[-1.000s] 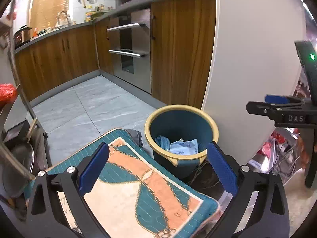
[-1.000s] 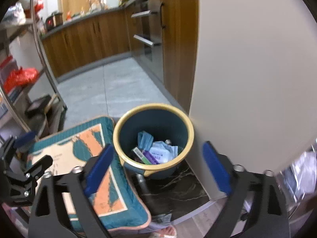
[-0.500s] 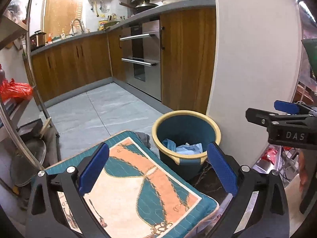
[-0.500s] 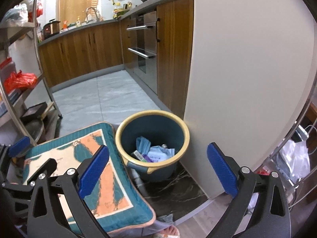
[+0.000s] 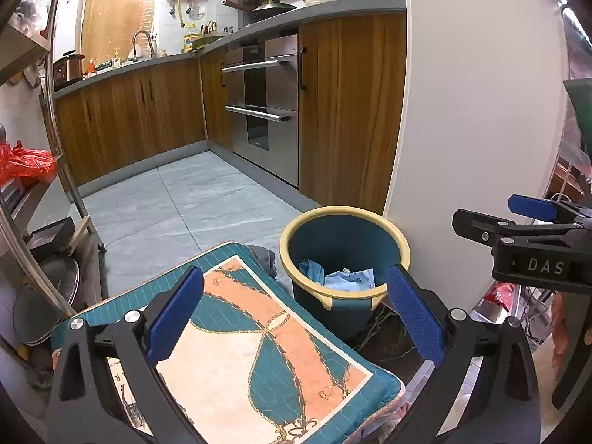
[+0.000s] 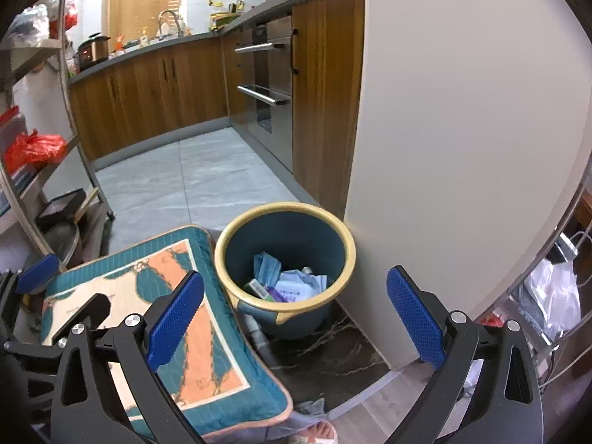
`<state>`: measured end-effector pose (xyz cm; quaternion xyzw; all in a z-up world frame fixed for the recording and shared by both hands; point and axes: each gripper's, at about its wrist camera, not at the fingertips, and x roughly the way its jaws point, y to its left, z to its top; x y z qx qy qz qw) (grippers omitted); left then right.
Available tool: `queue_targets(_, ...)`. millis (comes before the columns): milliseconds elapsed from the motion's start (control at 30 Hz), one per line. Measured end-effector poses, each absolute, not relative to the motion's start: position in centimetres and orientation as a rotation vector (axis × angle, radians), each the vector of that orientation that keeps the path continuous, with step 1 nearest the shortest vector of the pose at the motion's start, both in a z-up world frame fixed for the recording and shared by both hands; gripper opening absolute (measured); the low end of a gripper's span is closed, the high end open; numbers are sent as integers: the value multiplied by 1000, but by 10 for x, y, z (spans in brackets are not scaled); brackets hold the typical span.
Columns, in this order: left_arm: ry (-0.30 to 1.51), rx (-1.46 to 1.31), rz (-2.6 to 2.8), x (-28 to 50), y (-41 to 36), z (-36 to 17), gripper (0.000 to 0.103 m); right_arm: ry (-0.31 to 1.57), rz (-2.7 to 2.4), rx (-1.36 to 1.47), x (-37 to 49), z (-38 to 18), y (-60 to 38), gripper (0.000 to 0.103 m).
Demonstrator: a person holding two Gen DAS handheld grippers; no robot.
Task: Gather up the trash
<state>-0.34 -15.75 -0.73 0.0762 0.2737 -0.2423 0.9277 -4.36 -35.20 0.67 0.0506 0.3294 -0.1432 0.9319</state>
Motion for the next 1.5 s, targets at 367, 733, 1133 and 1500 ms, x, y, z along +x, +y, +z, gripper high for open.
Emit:
queue_targets(367, 567, 157, -498, -3, -159, -8, 97, 671, -288, 96, -41, 9, -354, 98)
queue_targets(733, 563, 173, -493, -2, -160, -8, 97, 675, -292, 101, -41, 8, -355, 98)
queue_targets(1133, 557, 180, -488, -3, -160, -10, 97, 681, -295, 101, -40, 7, -358, 98)
queue_targets(1500, 546, 200, -480, -5, -162, -10, 97, 687, -293, 97, -37, 6, -362, 98)
